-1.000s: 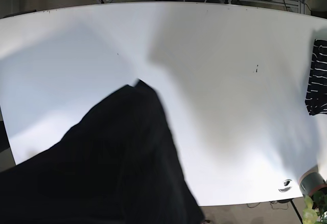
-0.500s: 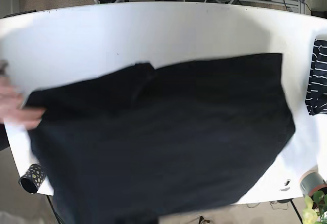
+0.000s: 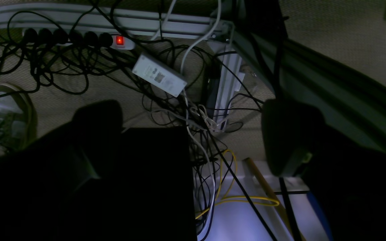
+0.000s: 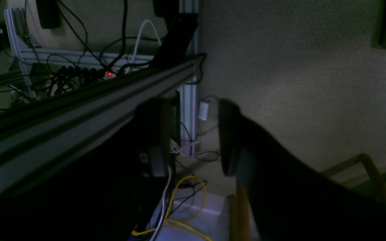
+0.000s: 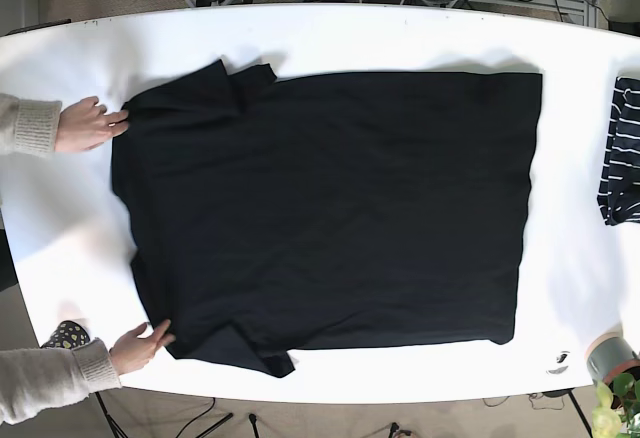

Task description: Fold the T-shirt properly

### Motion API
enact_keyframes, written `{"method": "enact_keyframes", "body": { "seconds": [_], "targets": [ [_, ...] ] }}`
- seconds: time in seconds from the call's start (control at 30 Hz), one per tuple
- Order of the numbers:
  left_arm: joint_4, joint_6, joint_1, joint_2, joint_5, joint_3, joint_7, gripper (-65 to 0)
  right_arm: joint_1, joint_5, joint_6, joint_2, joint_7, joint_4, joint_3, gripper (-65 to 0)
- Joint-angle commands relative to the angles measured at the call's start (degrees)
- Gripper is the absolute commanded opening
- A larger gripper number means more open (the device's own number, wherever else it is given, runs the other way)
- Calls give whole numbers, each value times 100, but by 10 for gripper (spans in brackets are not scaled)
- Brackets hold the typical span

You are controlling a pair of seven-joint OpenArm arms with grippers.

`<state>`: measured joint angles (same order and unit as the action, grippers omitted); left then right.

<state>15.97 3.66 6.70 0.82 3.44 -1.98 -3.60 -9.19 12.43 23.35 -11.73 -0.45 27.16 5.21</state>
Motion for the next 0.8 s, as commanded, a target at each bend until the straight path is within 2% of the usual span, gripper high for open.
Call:
{"method": "enact_keyframes", "body": {
  "seconds": [0.0, 0.17, 0.33, 0.57, 0.77],
  "targets": [
    [34, 16, 20, 10, -6, 0, -5, -31, -70, 28, 34, -45, 67, 14, -16, -431],
    [43, 16, 99, 10, 3, 0, 39, -31, -114, 37, 34, -45, 67, 40, -25, -430],
    [43, -1, 319, 19, 3, 0, 505, -31, -307, 37, 25, -45, 84, 58, -33, -428],
    [43, -1, 653, 19, 3, 0, 1102, -31, -685, 37, 25, -45, 779, 49, -33, -430],
    [96, -1, 908, 19, 3, 0, 1322, -31, -993, 89, 69, -89, 823, 75, -60, -433]
  ]
}}
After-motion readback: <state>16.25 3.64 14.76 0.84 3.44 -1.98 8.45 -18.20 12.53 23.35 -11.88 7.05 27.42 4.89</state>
